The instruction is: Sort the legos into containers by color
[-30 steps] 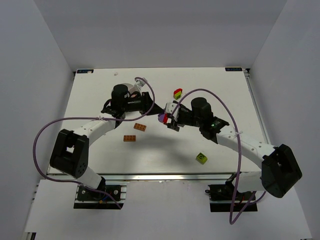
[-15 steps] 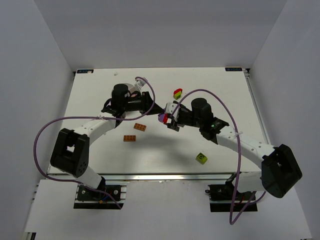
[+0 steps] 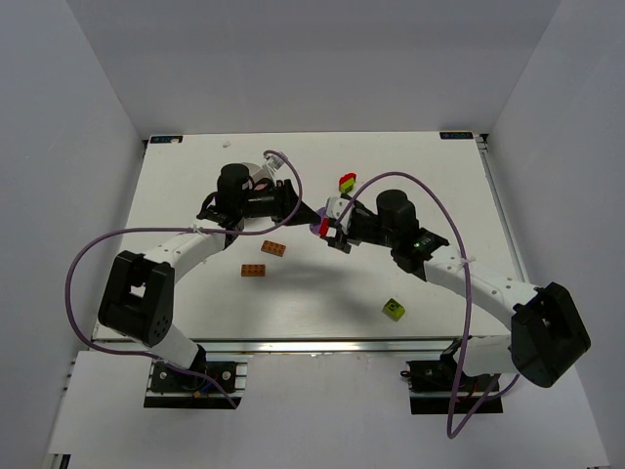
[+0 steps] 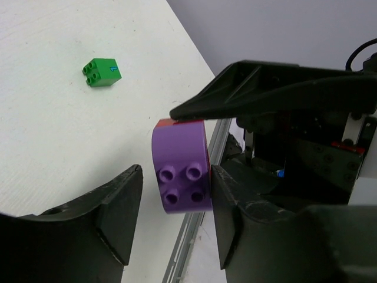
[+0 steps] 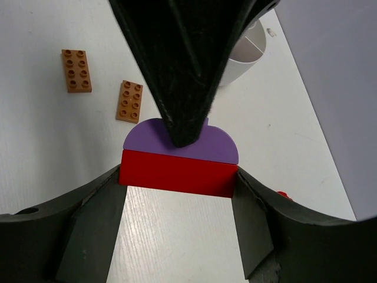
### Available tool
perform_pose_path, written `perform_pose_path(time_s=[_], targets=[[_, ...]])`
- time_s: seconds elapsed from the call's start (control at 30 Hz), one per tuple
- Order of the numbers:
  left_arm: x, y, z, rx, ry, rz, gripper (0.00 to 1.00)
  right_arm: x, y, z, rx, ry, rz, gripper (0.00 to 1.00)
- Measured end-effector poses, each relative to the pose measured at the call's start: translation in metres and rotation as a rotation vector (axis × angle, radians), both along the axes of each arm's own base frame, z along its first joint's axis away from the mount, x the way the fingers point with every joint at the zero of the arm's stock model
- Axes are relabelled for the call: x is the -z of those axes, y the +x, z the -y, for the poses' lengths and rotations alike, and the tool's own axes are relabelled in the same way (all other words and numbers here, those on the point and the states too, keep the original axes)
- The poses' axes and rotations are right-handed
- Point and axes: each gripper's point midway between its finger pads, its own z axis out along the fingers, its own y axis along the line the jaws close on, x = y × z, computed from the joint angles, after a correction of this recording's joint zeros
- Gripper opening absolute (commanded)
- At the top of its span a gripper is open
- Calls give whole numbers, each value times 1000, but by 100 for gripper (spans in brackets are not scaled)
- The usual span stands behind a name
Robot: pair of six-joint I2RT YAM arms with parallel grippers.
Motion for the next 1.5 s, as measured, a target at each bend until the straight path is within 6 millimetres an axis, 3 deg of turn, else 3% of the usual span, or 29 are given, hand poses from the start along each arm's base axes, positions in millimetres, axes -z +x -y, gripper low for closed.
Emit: perform_pose_path(time_s=[0.3, 0.4, 0.5, 0.6, 0.63, 0.9, 0.97, 1.13, 1.3, 1.5], targets=[[6, -6, 3, 20, 18, -5, 59, -1, 2, 2, 8, 3, 4, 0], [5, -7, 3, 26, 17, -4, 52, -1, 2, 2, 8, 2, 3, 0], [4, -9, 4, 36, 13, -9, 40, 0, 2, 2, 8, -2, 3, 0], [4, -9, 4, 35, 11, -17, 4, 0, 2, 2, 9, -3, 4, 0], [4, -9, 4, 34, 10, -19, 0, 0, 2, 2, 9, -3, 4, 0], [-2, -2, -10, 15, -14, -40, 0, -5, 4, 0, -1, 28, 35, 0], [-9, 13, -26, -45, -24, -13, 0, -4, 4, 5, 7, 29, 31, 0], [-17, 66, -90, -286, -16, 50, 0, 3, 15, 27, 60, 22, 9, 0], [-5, 86, -104, -394, 98, 65, 0, 5, 12, 27, 47, 25, -9, 0], [-17, 131, -118, -562, 332, 181, 0, 8, 5, 24, 15, 33, -42, 0]])
